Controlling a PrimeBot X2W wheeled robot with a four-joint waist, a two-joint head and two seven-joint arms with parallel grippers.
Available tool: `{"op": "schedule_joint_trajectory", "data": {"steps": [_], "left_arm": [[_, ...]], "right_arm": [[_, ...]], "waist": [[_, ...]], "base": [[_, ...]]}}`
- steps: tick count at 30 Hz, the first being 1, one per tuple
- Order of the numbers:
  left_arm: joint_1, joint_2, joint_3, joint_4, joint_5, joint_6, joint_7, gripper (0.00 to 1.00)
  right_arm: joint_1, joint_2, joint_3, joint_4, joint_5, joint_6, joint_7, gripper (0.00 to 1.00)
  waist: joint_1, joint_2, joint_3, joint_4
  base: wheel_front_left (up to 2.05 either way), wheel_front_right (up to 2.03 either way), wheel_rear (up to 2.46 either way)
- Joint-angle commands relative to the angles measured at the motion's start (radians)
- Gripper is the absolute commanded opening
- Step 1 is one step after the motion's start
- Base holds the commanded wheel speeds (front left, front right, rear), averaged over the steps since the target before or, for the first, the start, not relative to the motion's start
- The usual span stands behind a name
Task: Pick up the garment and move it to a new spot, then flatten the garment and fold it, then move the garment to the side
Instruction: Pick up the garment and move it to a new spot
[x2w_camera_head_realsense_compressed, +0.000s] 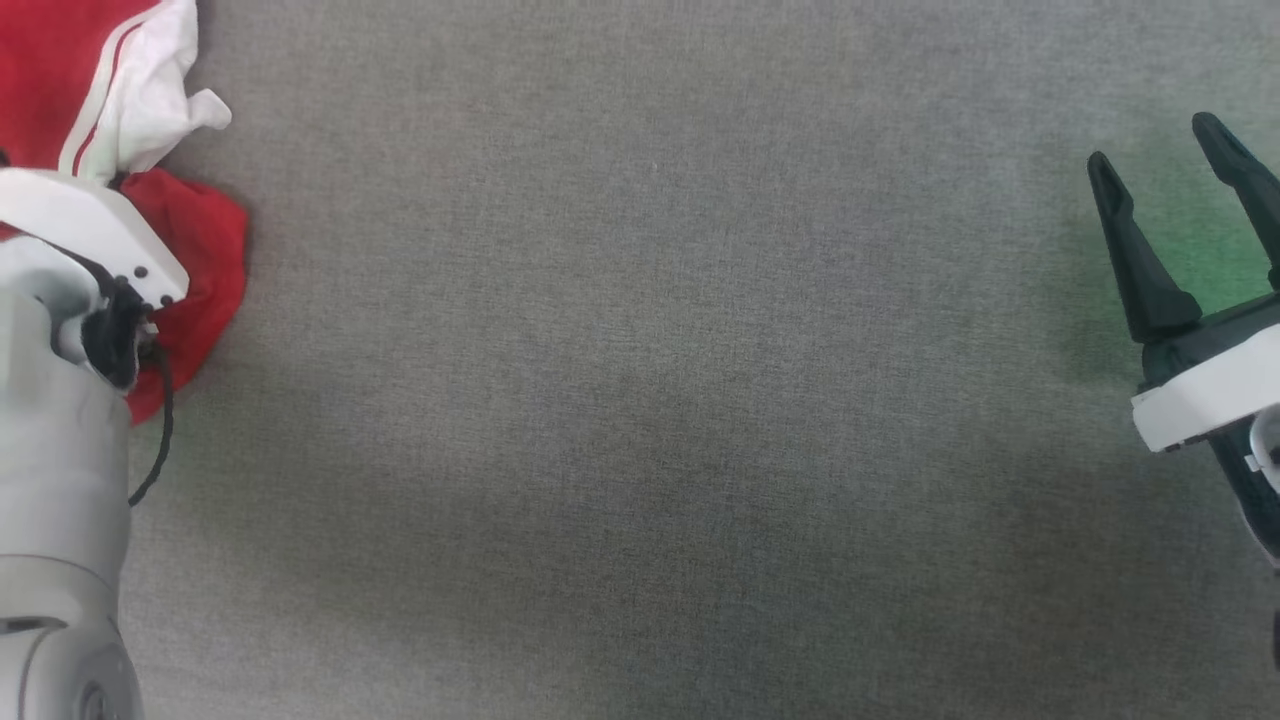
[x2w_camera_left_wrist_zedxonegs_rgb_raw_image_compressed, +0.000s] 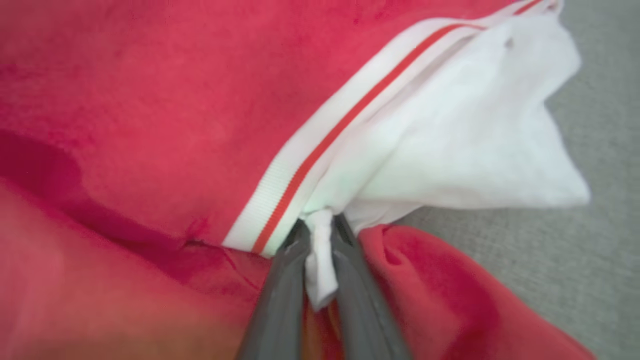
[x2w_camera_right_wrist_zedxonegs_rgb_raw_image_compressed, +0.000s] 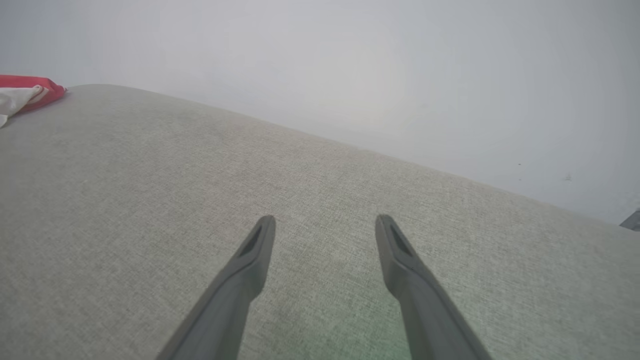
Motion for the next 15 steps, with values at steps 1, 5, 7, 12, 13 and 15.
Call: {"op": "schedule_joint_trajectory", "data": {"steps": [1, 5, 7, 12, 13, 15], "left_arm": [[0.028, -0.015, -0.009, 0.011, 0.012, -0.006, -0.019, 0.00], [0.005, 0.020, -0.033, -0.020, 0.029, -0.018, -0.105, 0.00], [-0.004, 0.033, -0.048, -0.030, 0.042, -0.022, -0.135, 0.00], [-0.033, 0.062, -0.102, -0.083, 0.080, -0.036, -0.201, 0.00], [-0.035, 0.066, -0.113, -0.092, 0.082, -0.038, -0.206, 0.00], [-0.045, 0.077, -0.130, -0.118, 0.090, -0.041, -0.214, 0.00]], "right_arm": [[0.001, 0.009, -0.002, 0.007, -0.005, 0.000, -0.012, 1.00], [0.015, 0.027, -0.008, 0.033, -0.004, 0.000, -0.034, 1.00], [0.023, 0.036, -0.007, 0.047, -0.003, 0.000, -0.046, 1.00], [0.050, 0.060, -0.012, 0.086, 0.004, 0.000, -0.080, 1.00], [0.056, 0.063, -0.011, 0.091, 0.006, 0.000, -0.082, 1.00], [0.062, 0.071, -0.010, 0.101, 0.007, 0.000, -0.090, 1.00]], "waist": [[0.0000, 0.0000, -0.015, -0.001], [0.0000, 0.0000, -0.054, 0.005], [0.0000, 0.0000, -0.079, 0.008], [0.0000, 0.0000, -0.158, 0.021], [0.0000, 0.0000, -0.172, 0.023], [0.0000, 0.0000, -0.198, 0.025]], "base": [[0.00, 0.00, 0.00], [0.00, 0.00, 0.00], [0.00, 0.00, 0.00], [0.00, 0.00, 0.00], [0.00, 0.00, 0.00], [0.00, 0.00, 0.00]]}}
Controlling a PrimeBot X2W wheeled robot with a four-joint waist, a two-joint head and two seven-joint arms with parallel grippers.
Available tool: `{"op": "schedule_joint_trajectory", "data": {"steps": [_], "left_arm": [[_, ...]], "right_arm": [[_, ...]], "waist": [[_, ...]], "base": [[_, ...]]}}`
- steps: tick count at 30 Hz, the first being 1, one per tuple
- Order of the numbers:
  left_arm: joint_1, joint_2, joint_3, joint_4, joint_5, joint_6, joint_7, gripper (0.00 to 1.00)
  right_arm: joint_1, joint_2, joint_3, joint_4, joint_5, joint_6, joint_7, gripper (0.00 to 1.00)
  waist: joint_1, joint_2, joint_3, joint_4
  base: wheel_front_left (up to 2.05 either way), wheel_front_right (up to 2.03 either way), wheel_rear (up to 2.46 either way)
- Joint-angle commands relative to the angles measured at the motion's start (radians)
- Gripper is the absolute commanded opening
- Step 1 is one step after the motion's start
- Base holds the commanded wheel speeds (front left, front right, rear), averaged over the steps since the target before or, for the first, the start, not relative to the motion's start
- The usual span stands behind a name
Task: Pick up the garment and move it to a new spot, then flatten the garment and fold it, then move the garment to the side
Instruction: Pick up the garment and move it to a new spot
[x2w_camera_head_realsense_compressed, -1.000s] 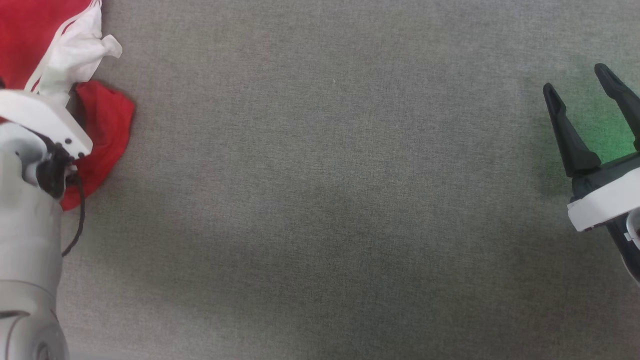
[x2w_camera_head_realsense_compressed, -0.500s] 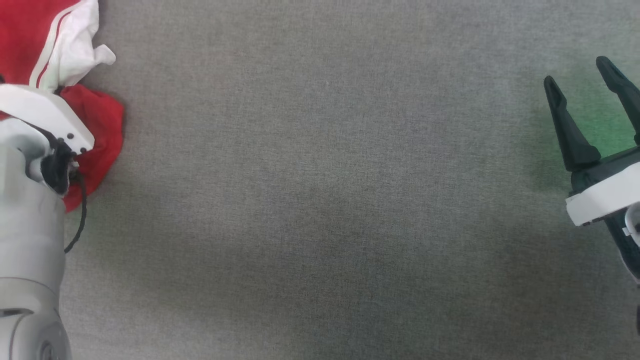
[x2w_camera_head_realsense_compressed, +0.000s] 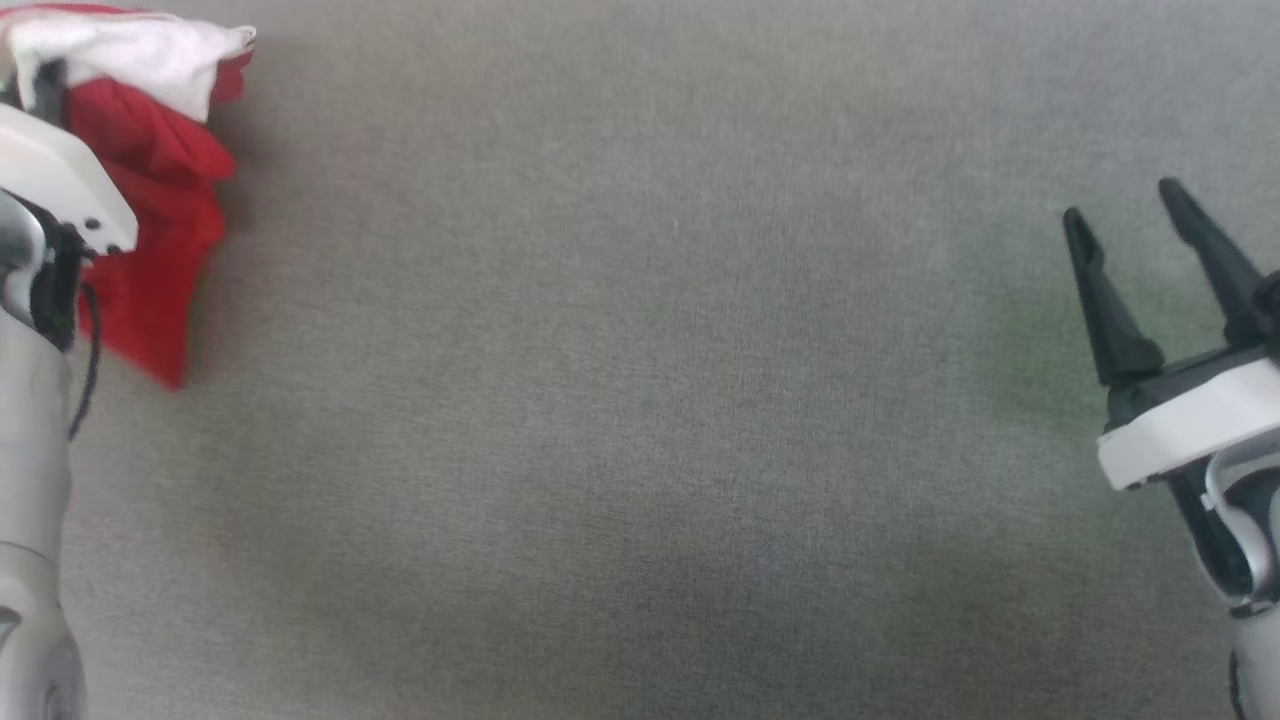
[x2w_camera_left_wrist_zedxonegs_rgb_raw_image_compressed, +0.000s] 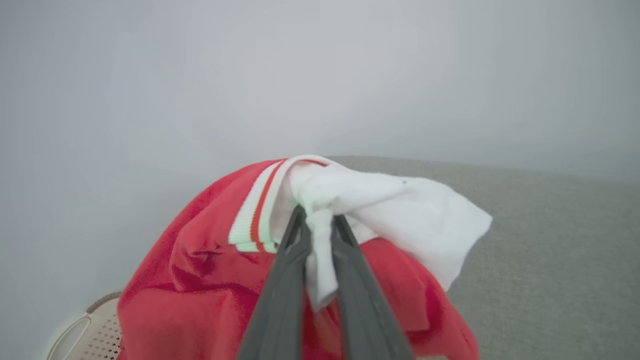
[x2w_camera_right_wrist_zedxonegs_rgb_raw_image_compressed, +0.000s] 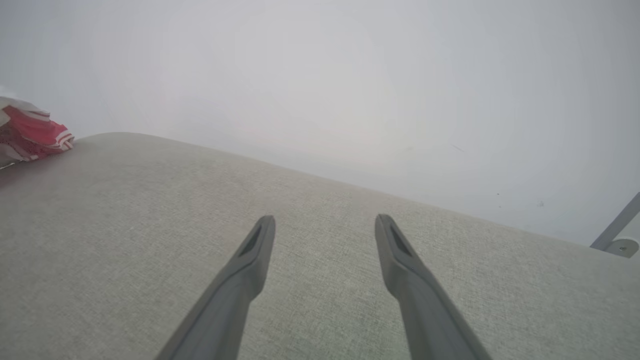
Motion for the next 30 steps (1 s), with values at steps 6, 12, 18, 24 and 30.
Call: {"op": "schedule_joint_trajectory", "data": {"steps": [6, 12, 18, 24, 30], "left_arm": [[-0.033, 0.029, -0.054, -0.111, 0.023, -0.008, 0.012, 0.00], [-0.006, 0.047, -0.088, -0.227, 0.018, -0.009, 0.068, 0.00], [0.052, 0.062, -0.118, -0.426, 0.002, -0.010, 0.167, 0.00], [0.141, 0.077, -0.134, -0.679, -0.008, 0.003, 0.294, 0.00], [0.211, 0.071, -0.152, -0.930, -0.035, 0.009, 0.423, 0.00]], "right_arm": [[0.031, 0.032, 0.001, 0.023, 0.004, 0.000, -0.023, 1.00], [0.045, 0.053, 0.005, 0.046, 0.008, 0.000, -0.042, 1.00], [0.059, 0.069, -0.005, 0.064, 0.008, 0.000, -0.063, 1.00], [0.073, 0.088, -0.017, 0.082, 0.008, 0.000, -0.085, 1.00], [0.092, 0.102, -0.043, 0.096, 0.011, 0.000, -0.107, 1.00]], "waist": [[0.0000, 0.0000, -0.098, 0.005], [0.0000, 0.0000, -0.145, -0.008], [0.0000, 0.0000, -0.183, -0.043], [0.0000, 0.0000, -0.213, -0.111], [0.0000, 0.0000, -0.229, -0.195]], "base": [[0.00, 0.00, 0.00], [0.00, 0.00, 0.00], [0.00, 0.00, 0.00], [0.00, 0.00, 0.00], [0.00, 0.00, 0.00]]}}
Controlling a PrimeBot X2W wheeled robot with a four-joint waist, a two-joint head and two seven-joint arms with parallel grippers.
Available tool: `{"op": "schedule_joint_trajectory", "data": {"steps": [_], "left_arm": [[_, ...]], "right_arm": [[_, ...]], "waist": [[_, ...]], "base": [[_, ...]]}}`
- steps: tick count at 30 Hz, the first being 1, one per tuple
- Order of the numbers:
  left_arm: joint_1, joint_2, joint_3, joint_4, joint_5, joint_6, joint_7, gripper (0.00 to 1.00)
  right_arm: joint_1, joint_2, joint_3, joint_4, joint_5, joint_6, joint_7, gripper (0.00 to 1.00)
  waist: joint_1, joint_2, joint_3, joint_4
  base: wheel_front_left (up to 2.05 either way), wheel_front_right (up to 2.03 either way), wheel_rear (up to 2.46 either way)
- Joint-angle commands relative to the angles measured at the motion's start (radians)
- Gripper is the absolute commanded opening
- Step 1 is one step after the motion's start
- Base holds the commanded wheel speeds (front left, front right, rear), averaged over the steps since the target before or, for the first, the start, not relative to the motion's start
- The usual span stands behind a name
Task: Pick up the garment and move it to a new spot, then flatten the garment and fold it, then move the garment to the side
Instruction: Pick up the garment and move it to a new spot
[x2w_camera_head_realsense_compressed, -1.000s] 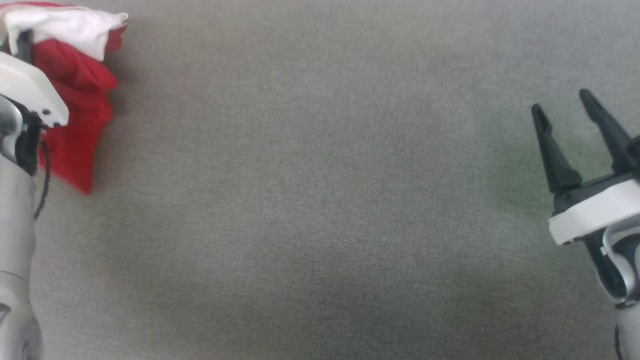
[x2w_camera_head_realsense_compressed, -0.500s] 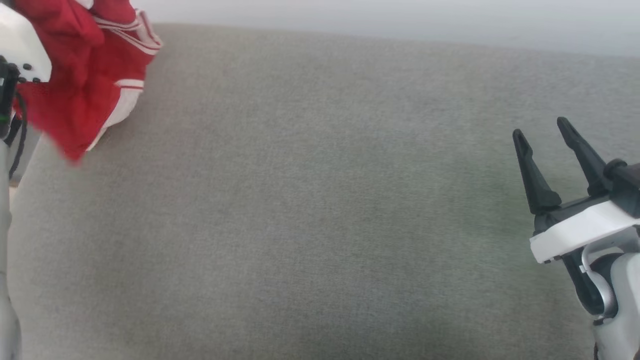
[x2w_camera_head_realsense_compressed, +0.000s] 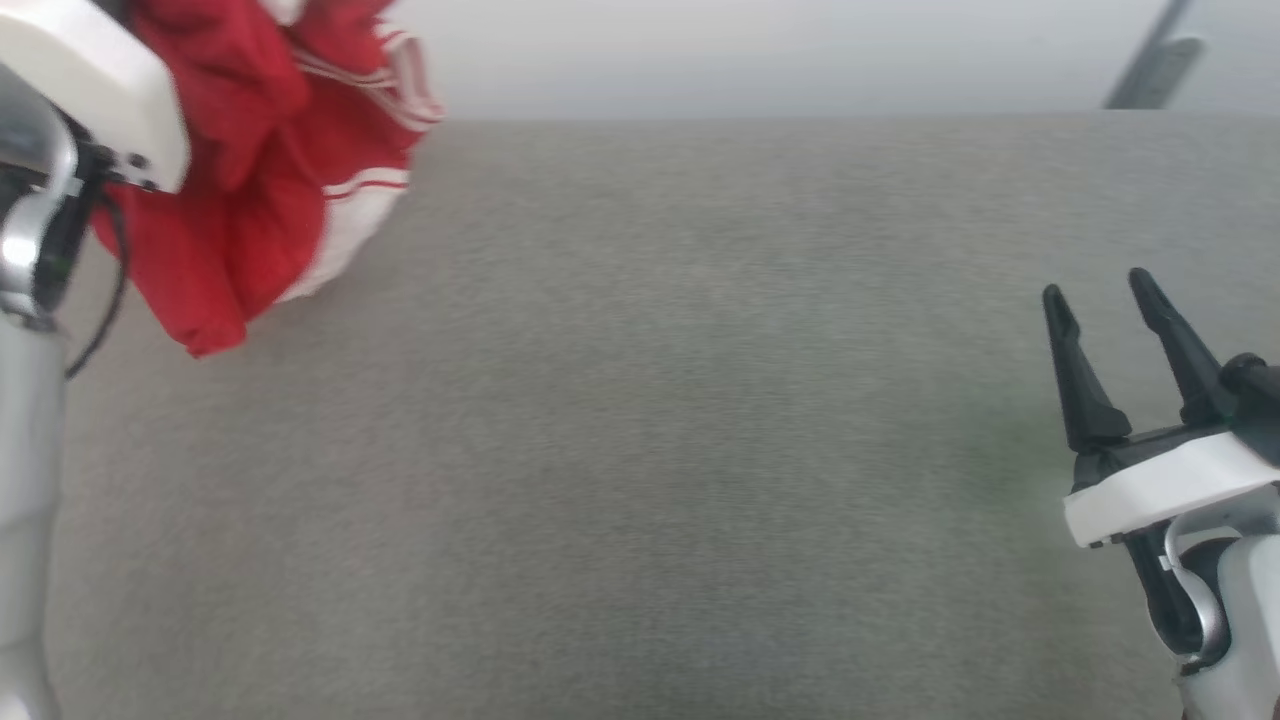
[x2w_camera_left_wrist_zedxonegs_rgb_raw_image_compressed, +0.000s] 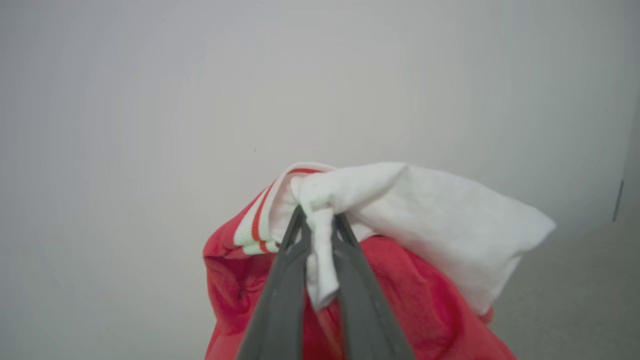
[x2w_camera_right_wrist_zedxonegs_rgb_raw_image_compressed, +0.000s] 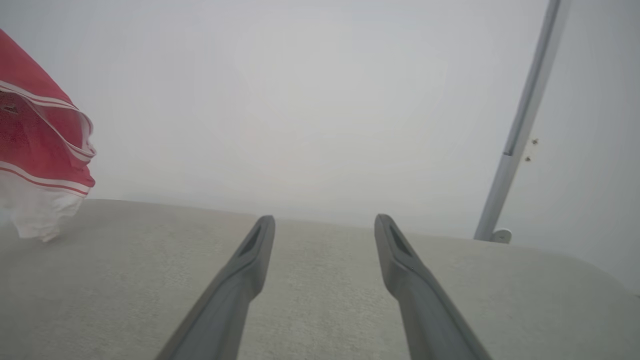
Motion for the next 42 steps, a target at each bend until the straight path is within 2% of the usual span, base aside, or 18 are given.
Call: {"op": "schedule_joint_trajectory", "data": {"steps": [1, 10, 19, 26, 33, 38, 39, 41, 42], "left_arm": [[0.025, -0.005, -0.008, -0.065, -0.009, 0.006, 0.033, 0.00], [0.093, -0.042, -0.079, -0.315, -0.036, 0.014, 0.181, 0.00], [0.271, -0.084, -0.173, -0.393, -0.078, 0.043, 0.332, 0.00], [0.410, -0.105, -0.222, -0.351, -0.116, 0.055, 0.372, 0.00], [0.504, -0.127, -0.255, -0.202, -0.134, 0.049, 0.321, 0.00], [0.505, -0.141, -0.274, -0.075, -0.136, 0.036, 0.270, 0.00], [0.499, -0.146, -0.276, -0.052, -0.139, 0.032, 0.261, 0.07], [0.487, -0.154, -0.282, -0.016, -0.138, 0.028, 0.242, 0.55], [0.483, -0.156, -0.282, -0.001, -0.139, 0.025, 0.231, 1.00]], "right_arm": [[0.011, 0.005, -0.006, 0.002, 0.004, 0.000, -0.009, 1.00], [0.037, 0.025, -0.044, 0.013, 0.002, 0.000, -0.028, 1.00], [0.054, 0.059, -0.043, 0.043, 0.007, 0.000, -0.054, 1.00], [0.054, 0.073, -0.028, 0.072, 0.014, 0.000, -0.070, 1.00], [0.038, 0.077, -0.005, 0.109, 0.021, 0.000, -0.082, 1.00], [0.023, 0.068, 0.011, 0.128, 0.027, 0.000, -0.089, 1.00], [0.021, 0.066, 0.014, 0.133, 0.029, 0.000, -0.088, 1.00], [0.021, 0.062, 0.019, 0.142, 0.027, 0.000, -0.090, 1.00], [0.021, 0.059, 0.022, 0.146, 0.028, 0.000, -0.091, 1.00]], "waist": [[0.0000, 0.0000, -0.012, -0.051], [0.0000, 0.0000, 0.002, -0.164], [0.0000, 0.0000, 0.024, -0.242], [0.0000, 0.0000, 0.036, -0.265], [0.0000, 0.0000, 0.038, -0.270], [0.0000, 0.0000, 0.032, -0.261], [0.0000, 0.0000, 0.030, -0.259], [0.0000, 0.0000, 0.023, -0.254], [0.0000, 0.0000, 0.018, -0.252]], "base": [[0.00, 0.00, 0.00], [0.00, 0.00, 0.00], [0.00, 0.00, 0.00], [0.00, 0.00, 0.00], [0.00, 0.00, 0.00], [0.00, 0.00, 0.00], [0.00, 0.00, 0.00], [0.00, 0.00, 0.00], [0.00, 0.00, 0.00]]}}
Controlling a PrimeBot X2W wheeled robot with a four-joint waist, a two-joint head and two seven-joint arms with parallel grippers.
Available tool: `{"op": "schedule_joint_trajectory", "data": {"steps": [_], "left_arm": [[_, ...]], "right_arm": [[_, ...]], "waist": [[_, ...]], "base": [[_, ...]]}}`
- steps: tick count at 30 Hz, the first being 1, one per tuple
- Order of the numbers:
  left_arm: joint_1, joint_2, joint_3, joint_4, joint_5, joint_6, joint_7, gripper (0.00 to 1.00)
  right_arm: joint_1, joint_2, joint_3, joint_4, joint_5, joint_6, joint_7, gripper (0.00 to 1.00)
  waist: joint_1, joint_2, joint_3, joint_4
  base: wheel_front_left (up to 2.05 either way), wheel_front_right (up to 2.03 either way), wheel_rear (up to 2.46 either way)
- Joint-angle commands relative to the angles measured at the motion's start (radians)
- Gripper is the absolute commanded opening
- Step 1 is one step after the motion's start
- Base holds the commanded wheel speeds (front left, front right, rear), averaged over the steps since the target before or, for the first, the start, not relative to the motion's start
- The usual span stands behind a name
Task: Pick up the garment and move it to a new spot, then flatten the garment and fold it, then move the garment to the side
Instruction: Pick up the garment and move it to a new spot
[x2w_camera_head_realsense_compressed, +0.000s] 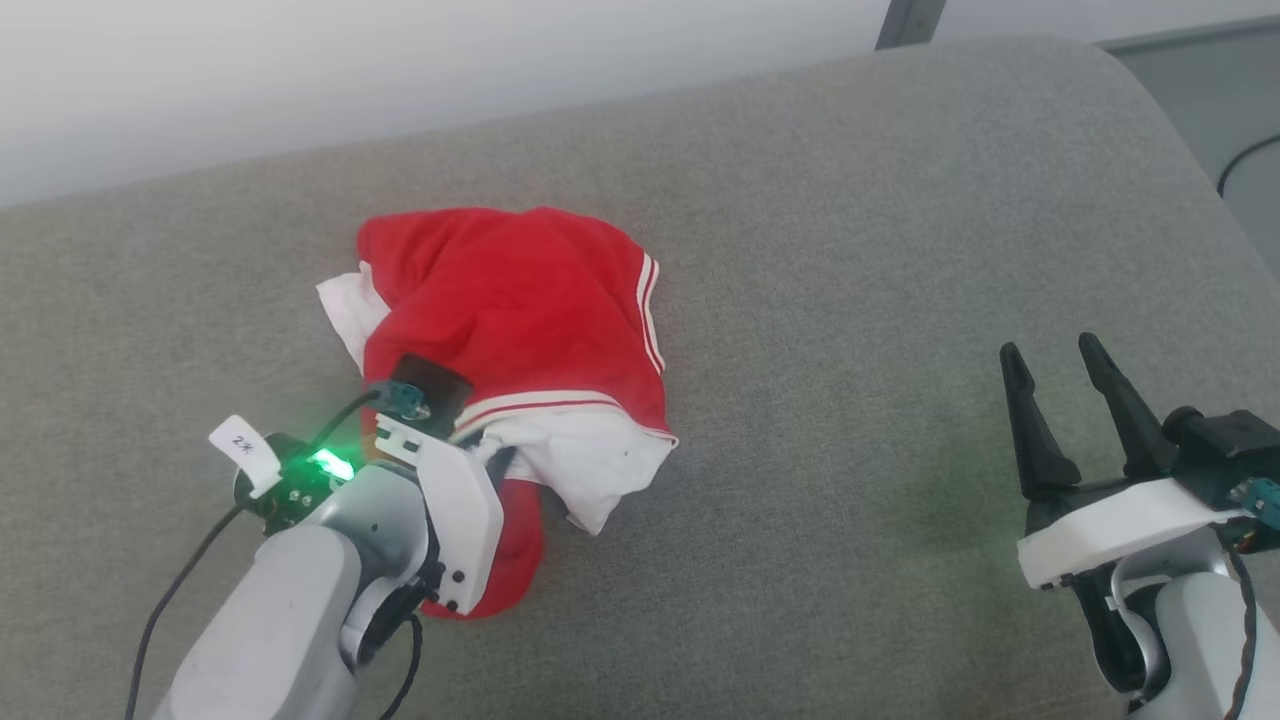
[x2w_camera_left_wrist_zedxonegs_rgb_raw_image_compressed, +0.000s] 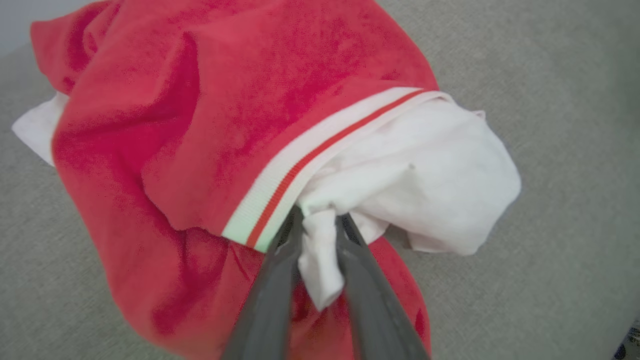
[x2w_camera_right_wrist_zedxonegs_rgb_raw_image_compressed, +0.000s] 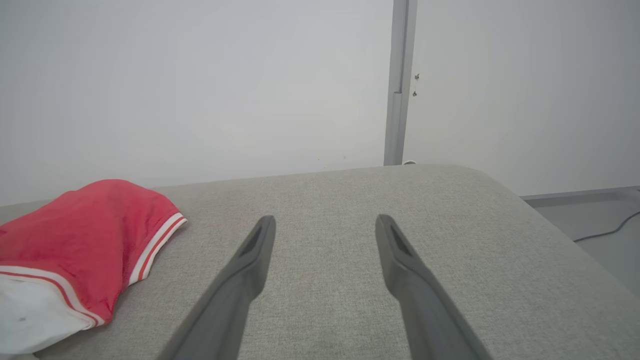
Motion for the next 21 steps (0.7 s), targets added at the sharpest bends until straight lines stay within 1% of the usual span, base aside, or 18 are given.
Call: {"op": "schedule_joint_trajectory", "data": {"steps": [1, 7, 10, 14, 16, 17, 21], "left_arm": [[-0.013, -0.005, 0.004, 0.011, -0.007, -0.008, -0.019, 1.00], [-0.026, -0.004, 0.023, 0.032, -0.022, -0.016, -0.128, 1.00], [-0.021, 0.002, 0.047, 0.024, -0.030, -0.018, -0.213, 1.00], [0.001, 0.026, 0.073, 0.014, -0.028, -0.023, -0.312, 1.00], [0.015, 0.044, 0.091, 0.010, -0.020, -0.017, -0.368, 1.00], [0.038, 0.053, 0.108, 0.006, -0.017, -0.008, -0.423, 1.00], [0.091, 0.079, 0.152, 0.002, -0.017, 0.013, -0.521, 1.00]], "right_arm": [[-0.001, -0.005, 0.003, 0.007, 0.002, 0.000, -0.004, 1.00], [0.021, -0.019, 0.003, 0.021, 0.009, 0.000, -0.004, 1.00], [0.033, -0.026, -0.004, 0.030, 0.012, 0.000, -0.003, 1.00], [0.049, -0.038, -0.018, 0.039, 0.014, 0.000, -0.003, 1.00], [0.059, -0.041, -0.024, 0.042, 0.011, 0.000, -0.002, 1.00], [0.068, -0.043, -0.033, 0.046, 0.009, 0.000, -0.002, 1.00], [0.088, -0.047, -0.054, 0.050, 0.005, 0.000, 0.001, 1.00]], "waist": [[0.0000, 0.0000, -0.010, 0.005], [0.0000, 0.0000, -0.056, 0.030], [0.0000, 0.0000, -0.078, 0.048], [0.0000, 0.0000, -0.103, 0.076], [0.0000, 0.0000, -0.115, 0.089], [0.0000, 0.0000, -0.126, 0.102], [0.0000, 0.0000, -0.147, 0.128]], "base": [[0.00, 0.00, 0.00], [0.00, 0.00, 0.00], [0.00, 0.00, 0.00], [0.00, 0.00, 0.00], [0.00, 0.00, 0.00], [0.00, 0.00, 0.00], [0.00, 0.00, 0.00]]}}
